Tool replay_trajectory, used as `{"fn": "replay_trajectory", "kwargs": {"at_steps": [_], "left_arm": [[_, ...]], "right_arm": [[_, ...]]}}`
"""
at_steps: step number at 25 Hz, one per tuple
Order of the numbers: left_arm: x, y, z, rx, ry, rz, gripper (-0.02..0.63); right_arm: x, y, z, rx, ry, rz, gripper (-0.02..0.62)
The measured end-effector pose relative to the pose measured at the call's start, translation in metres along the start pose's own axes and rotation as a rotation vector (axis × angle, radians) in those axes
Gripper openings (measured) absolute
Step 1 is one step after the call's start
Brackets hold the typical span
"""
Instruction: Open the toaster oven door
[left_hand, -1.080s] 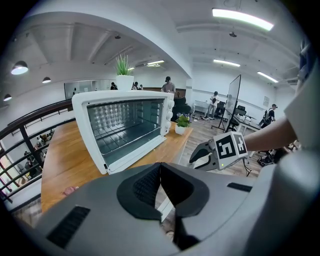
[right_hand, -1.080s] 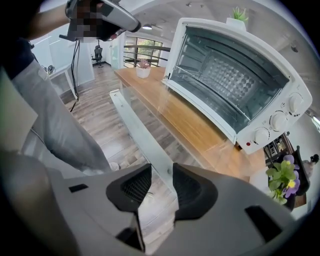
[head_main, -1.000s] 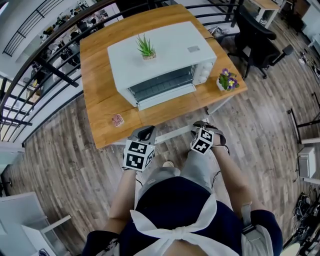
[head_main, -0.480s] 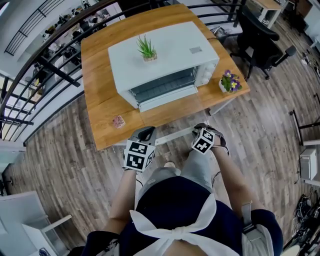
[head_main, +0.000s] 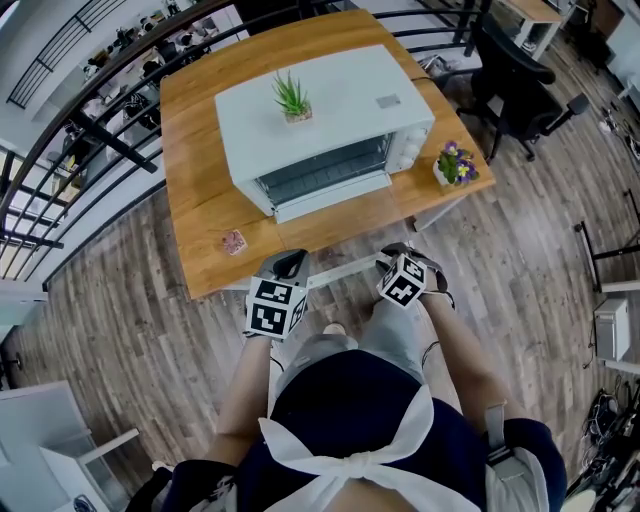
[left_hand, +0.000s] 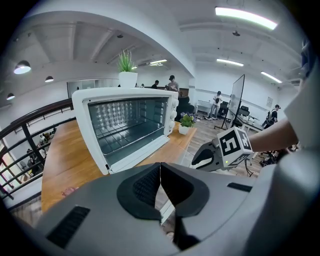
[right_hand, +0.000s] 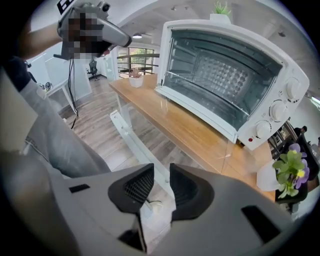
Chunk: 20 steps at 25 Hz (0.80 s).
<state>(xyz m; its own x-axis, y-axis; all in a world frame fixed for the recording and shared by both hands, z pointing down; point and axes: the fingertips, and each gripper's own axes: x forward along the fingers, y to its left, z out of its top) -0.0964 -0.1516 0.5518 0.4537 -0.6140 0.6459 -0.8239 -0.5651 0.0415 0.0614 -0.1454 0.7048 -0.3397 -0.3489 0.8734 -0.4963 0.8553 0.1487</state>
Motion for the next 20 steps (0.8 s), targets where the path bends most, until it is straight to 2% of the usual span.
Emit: {"fn": "replay_trajectory", "kwargs": {"at_steps": [7, 12, 20], "left_arm": [[-0.006, 0.001, 0.012, -0.036, -0.041, 0.022, 0.021], [-0.011, 0.001, 0.019, -0.066, -0.069, 0.037, 0.021], [-0.022, 0.003, 0.03, -0.104, -0.136, 0.063, 0.021]], "right_arm": [[-0.032, -0.007, 0.028, 0.133, -0.127, 0.006, 0.108], [-0.053, -0.008, 0.043, 0.18, -0.204, 0.002, 0.104], [-0.096, -0.019, 0.086, 0.247, -0.409, -0.061, 0.087]]}}
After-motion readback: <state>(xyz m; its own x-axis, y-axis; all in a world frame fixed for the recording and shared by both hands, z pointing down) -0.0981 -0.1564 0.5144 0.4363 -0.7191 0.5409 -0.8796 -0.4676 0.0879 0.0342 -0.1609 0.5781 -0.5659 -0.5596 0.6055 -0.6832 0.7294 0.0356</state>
